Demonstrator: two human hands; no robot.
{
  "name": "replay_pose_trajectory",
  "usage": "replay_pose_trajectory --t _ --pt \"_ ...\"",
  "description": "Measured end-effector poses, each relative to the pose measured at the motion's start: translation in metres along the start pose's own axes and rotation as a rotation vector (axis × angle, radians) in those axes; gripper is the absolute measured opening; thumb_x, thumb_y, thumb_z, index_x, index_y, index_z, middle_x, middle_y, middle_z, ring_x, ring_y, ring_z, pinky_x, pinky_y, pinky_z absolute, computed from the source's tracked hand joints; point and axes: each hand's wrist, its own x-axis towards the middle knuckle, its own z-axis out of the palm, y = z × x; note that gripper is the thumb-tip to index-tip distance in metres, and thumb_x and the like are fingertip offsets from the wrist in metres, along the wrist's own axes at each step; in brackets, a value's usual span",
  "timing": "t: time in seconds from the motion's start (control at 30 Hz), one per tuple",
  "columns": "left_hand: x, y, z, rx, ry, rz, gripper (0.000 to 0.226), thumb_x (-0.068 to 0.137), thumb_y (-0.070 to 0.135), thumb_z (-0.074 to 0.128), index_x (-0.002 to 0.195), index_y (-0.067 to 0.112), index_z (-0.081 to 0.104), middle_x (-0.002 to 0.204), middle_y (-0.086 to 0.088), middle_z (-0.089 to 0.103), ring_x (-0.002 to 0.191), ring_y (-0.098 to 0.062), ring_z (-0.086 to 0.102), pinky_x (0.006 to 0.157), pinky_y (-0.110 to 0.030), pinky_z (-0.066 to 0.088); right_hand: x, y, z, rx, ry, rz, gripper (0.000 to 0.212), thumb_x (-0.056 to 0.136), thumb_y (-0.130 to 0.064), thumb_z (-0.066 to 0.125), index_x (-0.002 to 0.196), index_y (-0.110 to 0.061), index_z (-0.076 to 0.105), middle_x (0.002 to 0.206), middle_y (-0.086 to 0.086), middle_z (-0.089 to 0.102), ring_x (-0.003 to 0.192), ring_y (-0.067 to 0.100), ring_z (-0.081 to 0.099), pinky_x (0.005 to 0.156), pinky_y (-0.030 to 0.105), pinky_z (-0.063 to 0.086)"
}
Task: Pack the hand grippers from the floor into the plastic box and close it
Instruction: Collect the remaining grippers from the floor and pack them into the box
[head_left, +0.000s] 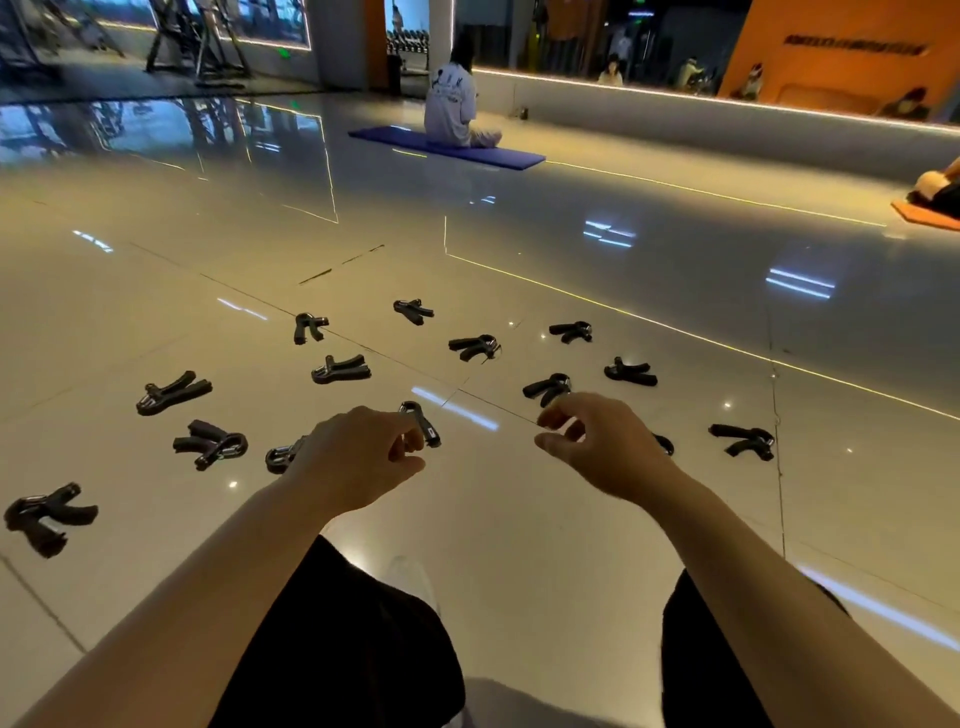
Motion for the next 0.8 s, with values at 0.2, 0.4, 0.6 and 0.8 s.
replay_pose_trajectory --t 0.2,0.4,0.6,0.8 --pt "0.031 0.010 -0.003 -0.075 0.050 0.048 0.012 0.084 0.040 0.063 0.093 0.032 0.061 0.067 0.022 0.054 0.066 0.002 0.053 0.070 -0.022 0.046 0.024 0.022 -0.024 -0.137 -0.113 -0.082 0.027 0.087 -0.035 0.063 0.110 -0.022 0.061 0.106 -0.008 0.060 0.086 0.007 0.058 0.081 0.029 0.051" --pt "0.096 0.061 0.011 -0.109 0.000 0.134 0.010 0.084 0.038 0.063 0.092 0.030 0.062 0.070 0.019 0.061 0.066 0.000 0.058 0.070 -0.022 0.048 0.031 0.087 -0.062 -0.124 -0.139 0.013 0.032 0.087 -0.039 0.062 0.116 -0.027 0.058 0.111 -0.009 0.058 0.091 0.005 0.057 0.085 0.030 0.051" --pt "0.186 0.157 0.061 -0.046 -0.092 0.309 0.017 0.087 0.037 0.059 0.099 0.025 0.063 0.076 0.017 0.054 0.074 -0.004 0.052 0.069 -0.019 0.039 0.024 0.178 -0.109 -0.301 -0.222 0.223 0.034 0.091 -0.037 0.056 0.123 -0.024 0.054 0.118 -0.004 0.058 0.098 0.010 0.054 0.088 0.028 0.048" --pt "0.276 0.276 0.078 -0.093 -0.353 0.533 0.026 0.088 0.039 0.058 0.110 0.025 0.058 0.094 0.010 0.058 0.085 -0.006 0.056 0.081 -0.025 0.047 0.026 0.251 -0.158 -0.200 -0.032 0.349 0.034 0.090 -0.034 0.059 0.121 -0.024 0.055 0.113 -0.003 0.061 0.094 0.010 0.054 0.086 0.026 0.048"
